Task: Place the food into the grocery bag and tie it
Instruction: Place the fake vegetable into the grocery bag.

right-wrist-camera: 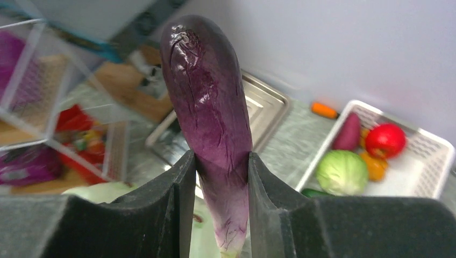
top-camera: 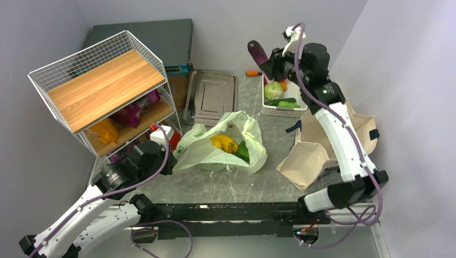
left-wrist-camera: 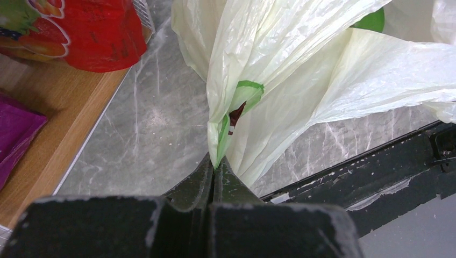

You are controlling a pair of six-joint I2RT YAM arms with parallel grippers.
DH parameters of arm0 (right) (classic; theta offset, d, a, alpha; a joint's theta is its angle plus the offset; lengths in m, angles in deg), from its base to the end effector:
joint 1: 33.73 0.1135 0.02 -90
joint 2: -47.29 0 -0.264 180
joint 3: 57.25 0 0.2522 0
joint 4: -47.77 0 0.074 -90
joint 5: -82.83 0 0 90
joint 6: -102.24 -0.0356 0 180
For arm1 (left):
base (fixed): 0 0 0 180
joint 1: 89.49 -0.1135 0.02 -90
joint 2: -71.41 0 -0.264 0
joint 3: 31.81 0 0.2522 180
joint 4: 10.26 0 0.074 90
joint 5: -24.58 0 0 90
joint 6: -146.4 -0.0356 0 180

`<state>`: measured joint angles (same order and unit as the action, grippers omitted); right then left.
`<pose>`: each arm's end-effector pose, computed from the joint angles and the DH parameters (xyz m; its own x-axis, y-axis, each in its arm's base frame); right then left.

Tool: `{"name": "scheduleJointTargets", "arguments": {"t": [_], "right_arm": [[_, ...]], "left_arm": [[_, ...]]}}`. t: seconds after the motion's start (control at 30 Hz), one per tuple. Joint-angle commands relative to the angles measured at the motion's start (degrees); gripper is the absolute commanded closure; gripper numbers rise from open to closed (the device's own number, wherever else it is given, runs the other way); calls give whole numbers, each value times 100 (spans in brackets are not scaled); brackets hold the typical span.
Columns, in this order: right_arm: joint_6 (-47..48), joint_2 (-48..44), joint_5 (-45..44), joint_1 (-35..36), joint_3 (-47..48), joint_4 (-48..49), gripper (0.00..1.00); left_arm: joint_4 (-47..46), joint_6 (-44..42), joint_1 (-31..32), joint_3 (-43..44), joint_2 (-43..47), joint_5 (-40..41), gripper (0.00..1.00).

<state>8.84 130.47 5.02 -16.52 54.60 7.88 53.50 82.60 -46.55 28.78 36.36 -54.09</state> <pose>0.3002 0.1009 0.4755 -0.2144 -0.0057 -0.9767 -0.4752 0.8743 0.0992 0.0904 -0.0746 0.3065 -0.6514 0.0148 -0.7586 0.2980 0.9245 -0.2378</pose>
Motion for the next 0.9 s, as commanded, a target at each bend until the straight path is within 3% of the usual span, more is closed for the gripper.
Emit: {"name": "scheduleJointTargets", "arguments": {"t": [0.0, 0.43, 0.87], "right_arm": [[-26, -627, 1445, 244, -500, 836, 100], [508, -1466, 1943, 1626, -1508, 1008, 100], [798, -1384, 1606, 2783, -1865, 833, 100]], "left_arm": [[-267, -16, -39, -33, 116, -73, 100], [-253, 8, -34, -16, 50, -68, 100], [-242, 42, -38, 1, 34, -46, 100]]}}
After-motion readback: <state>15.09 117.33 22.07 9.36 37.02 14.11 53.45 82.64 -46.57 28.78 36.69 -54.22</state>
